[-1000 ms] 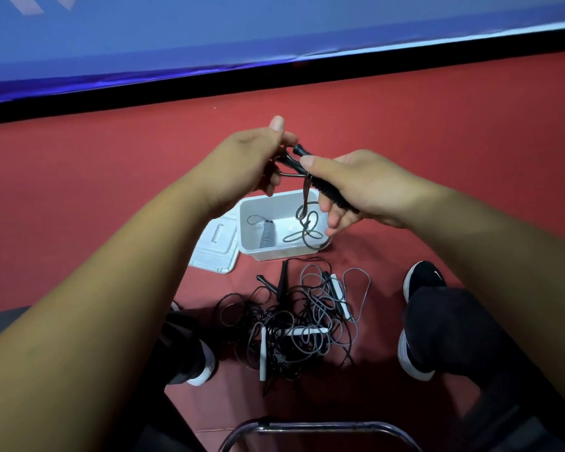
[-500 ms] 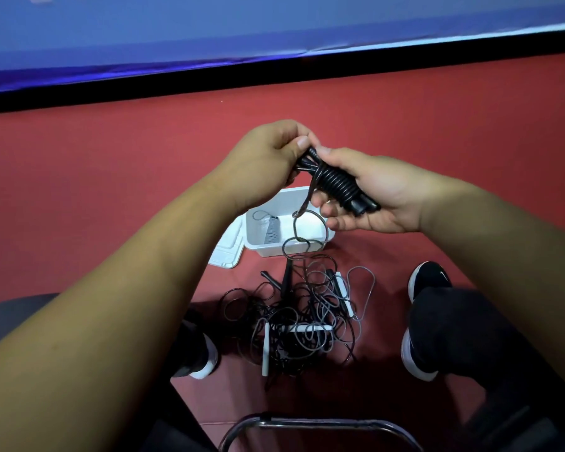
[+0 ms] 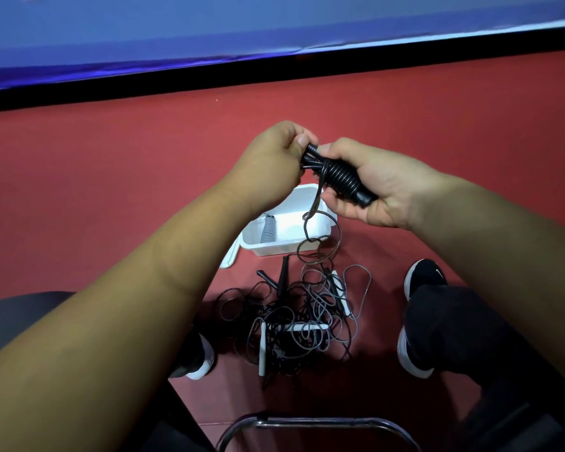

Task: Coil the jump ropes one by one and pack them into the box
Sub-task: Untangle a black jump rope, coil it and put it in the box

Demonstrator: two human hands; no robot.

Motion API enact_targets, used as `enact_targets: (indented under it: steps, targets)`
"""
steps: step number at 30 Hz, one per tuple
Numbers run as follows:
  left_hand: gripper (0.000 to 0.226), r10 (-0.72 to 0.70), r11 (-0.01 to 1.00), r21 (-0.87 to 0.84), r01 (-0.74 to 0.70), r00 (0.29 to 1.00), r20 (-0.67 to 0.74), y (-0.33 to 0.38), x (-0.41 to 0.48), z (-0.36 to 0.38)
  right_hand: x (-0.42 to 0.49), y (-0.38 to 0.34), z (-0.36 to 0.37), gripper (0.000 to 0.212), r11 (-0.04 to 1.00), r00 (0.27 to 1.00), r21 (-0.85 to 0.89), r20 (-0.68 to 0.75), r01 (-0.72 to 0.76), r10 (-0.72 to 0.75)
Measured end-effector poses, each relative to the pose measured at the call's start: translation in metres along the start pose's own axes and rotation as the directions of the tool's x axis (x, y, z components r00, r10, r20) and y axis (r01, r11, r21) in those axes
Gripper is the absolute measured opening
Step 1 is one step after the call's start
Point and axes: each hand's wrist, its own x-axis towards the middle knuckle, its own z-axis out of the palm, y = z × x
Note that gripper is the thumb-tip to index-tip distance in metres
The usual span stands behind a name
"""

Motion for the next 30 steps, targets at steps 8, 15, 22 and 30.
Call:
enact_targets:
  steps: [8,15,22,30]
  targets:
    - [0.024,-0.028,0.990,-0.139,0.032,0.999,0.031,0.009,0.003,-0.001,-0.002,-0.004,0.001,0.025,0.983,0.985,-0.081,-0.031,0.166,-0.169]
    - [0.026,-0.017,0.989,-0.144,0.017,1.000,0.001,0.005,0.003,-0.004,-0.008,-0.011,-0.008,0.043,0.949,0.980,-0.314,0.195,0.024,0.040]
    - [0.021,0.030,0.996,-0.087,-0.028,0.999,0.024,0.001,0.003,-0.009,0.000,-0.010,-0.011,0.039,0.965,0.963,-0.230,0.261,0.125,-0.063]
    - [0.051,-0.111,0.902,-0.401,0.160,0.984,0.143,-0.007,0.003,-0.013,0.002,-0.008,-0.011,0.049,0.935,0.952,-0.218,0.189,0.278,-0.239]
